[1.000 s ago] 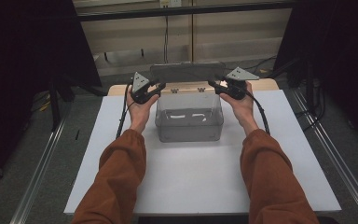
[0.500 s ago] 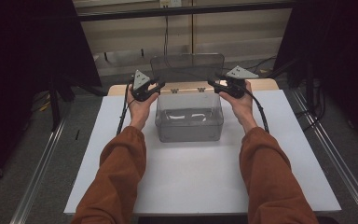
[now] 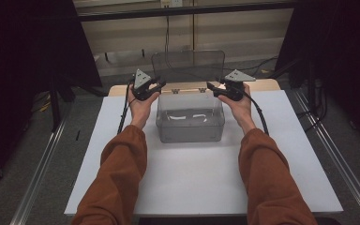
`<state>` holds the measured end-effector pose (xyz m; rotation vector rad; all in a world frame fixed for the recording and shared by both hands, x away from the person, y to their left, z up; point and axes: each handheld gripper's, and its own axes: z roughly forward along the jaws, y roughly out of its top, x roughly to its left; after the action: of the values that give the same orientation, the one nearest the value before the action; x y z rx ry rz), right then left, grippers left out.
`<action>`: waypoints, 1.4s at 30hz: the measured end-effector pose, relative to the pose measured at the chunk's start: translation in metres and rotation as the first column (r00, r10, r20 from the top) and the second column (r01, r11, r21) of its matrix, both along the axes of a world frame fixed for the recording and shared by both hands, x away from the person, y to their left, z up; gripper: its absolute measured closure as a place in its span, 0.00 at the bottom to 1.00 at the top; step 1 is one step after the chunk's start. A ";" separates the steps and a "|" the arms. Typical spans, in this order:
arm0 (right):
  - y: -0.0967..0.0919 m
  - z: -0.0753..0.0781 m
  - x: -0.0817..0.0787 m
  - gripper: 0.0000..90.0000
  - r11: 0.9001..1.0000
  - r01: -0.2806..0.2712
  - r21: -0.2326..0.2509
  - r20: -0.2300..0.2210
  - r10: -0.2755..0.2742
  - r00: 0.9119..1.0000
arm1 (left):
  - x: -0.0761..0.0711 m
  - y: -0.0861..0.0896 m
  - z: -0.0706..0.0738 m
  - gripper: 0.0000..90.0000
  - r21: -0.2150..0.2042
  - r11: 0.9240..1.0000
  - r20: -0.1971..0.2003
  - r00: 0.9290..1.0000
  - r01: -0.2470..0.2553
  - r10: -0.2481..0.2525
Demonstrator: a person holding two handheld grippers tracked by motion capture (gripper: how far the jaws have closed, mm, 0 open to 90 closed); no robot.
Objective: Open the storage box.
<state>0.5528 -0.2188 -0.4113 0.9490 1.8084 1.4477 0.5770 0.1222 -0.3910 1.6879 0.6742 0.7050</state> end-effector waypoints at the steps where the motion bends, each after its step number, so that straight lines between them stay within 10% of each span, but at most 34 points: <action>1: 0.000 0.000 0.001 0.57 1.000 0.000 0.004 -0.001 0.000 1.000 | 0.001 0.000 0.000 0.73 0.000 1.000 -0.001 1.000 0.000 0.000; 13: -0.002 -0.002 0.005 0.63 1.000 0.002 0.005 -0.002 -0.002 1.000 | 0.009 0.003 -0.010 0.69 0.030 1.000 -0.038 0.999 -0.001 0.002; 37: -0.002 -0.001 0.010 0.63 1.000 0.010 -0.010 -0.007 -0.010 1.000 | 0.015 -0.009 -0.018 0.61 -0.074 0.997 -0.133 0.991 0.001 -0.010; 42: 0.000 -0.002 0.010 0.60 1.000 0.018 0.007 -0.012 -0.018 1.000 | 0.014 -0.014 -0.017 0.51 -0.044 0.999 -0.131 0.991 -0.006 0.001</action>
<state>0.5629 -0.2187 -0.4131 0.9765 1.8004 1.4413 0.5909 0.1083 -0.4083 1.7031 0.7795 0.5812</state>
